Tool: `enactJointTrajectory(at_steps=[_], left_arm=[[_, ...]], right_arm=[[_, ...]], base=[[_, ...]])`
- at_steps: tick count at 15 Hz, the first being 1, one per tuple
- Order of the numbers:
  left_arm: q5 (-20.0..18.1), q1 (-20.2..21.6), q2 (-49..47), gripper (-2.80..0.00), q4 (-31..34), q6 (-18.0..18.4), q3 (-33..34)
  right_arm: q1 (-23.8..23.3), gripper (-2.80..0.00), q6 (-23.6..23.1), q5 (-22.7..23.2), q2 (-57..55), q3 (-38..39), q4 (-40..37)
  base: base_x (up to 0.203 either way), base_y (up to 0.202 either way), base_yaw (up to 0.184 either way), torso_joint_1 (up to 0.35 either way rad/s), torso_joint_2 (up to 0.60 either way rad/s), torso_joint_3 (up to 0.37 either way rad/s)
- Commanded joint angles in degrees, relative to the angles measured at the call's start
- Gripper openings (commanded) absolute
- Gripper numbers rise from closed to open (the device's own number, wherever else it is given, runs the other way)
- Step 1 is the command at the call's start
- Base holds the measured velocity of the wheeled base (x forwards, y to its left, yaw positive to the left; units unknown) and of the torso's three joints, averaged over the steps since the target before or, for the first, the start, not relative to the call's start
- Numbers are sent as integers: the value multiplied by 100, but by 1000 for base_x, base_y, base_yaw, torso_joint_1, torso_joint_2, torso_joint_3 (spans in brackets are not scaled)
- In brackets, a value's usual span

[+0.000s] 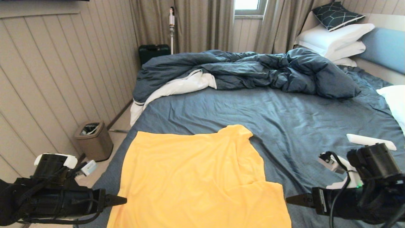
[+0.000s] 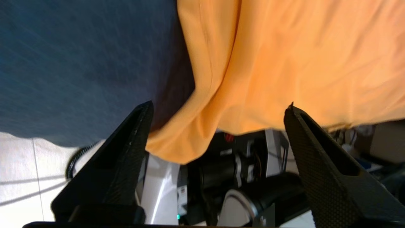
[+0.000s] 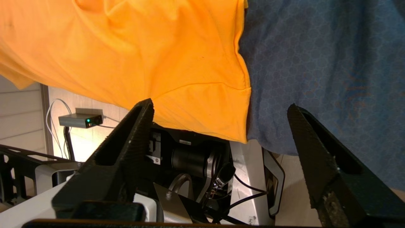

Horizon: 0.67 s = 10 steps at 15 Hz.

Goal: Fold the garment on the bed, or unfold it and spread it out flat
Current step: Fold the yellow T-shirt

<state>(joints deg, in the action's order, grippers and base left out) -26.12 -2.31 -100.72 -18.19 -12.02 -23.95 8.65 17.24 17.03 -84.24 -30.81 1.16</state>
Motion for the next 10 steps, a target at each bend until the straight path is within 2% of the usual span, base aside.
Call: enactJointTrajectory(at_steps=[1,6,10], left_arm=[[-15,-82,-170,0,-23,17,119],[-76,-170,-433,0,-145,42,310],[-67,-182,-624,0,-1027,64,901]], right_arm=[[-12,0,8,2,83,-13,7],[-21,0,8,2,23,-23,7],[-39,0,16,-21,13,-75,16]], base=[[0,0,0,0,0,0],[0,0,0,0,0,0],[0,0,0,0,0,0]])
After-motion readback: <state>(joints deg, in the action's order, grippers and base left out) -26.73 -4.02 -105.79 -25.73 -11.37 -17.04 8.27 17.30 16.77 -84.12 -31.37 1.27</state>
